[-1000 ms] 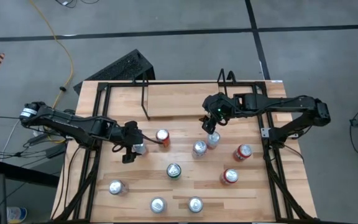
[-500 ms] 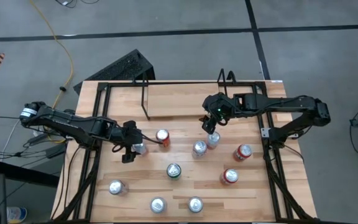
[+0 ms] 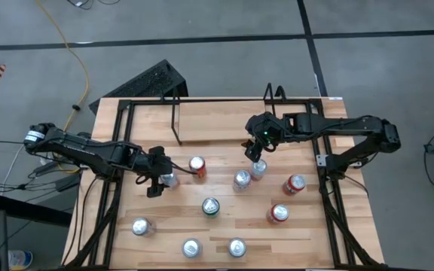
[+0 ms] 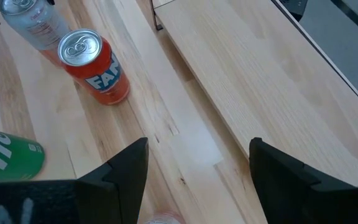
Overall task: Place canned beverage on shelf
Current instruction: Put the top left white orange soda can on the shelf
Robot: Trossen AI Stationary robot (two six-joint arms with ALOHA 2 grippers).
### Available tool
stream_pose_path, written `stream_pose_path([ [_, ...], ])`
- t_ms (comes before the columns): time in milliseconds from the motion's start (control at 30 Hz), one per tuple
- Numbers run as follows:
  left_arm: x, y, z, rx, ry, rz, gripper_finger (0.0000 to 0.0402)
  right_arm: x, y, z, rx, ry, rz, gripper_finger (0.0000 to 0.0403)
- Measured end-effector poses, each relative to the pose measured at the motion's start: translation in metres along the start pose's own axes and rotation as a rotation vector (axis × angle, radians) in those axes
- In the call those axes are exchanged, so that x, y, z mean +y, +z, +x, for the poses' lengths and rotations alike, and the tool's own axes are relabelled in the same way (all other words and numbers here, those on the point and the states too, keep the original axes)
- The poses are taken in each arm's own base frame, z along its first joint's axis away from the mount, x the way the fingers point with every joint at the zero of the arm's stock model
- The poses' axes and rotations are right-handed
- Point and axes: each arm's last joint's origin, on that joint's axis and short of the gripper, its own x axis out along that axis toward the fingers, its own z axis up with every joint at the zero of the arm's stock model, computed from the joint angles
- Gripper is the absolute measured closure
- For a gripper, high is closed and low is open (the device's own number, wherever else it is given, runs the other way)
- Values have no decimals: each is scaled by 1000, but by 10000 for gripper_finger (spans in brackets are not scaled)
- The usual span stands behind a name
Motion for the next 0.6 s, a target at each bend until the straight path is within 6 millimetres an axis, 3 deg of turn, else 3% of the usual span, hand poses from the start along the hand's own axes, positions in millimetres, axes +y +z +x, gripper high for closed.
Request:
stream_pose_path([
  [400, -1, 0, 0, 7, -26, -7, 131, 0, 0, 0, 0, 0, -1, 145],
  [600, 0, 0, 0, -6, 16, -180, 142, 0, 0, 0, 0, 0, 12, 145],
])
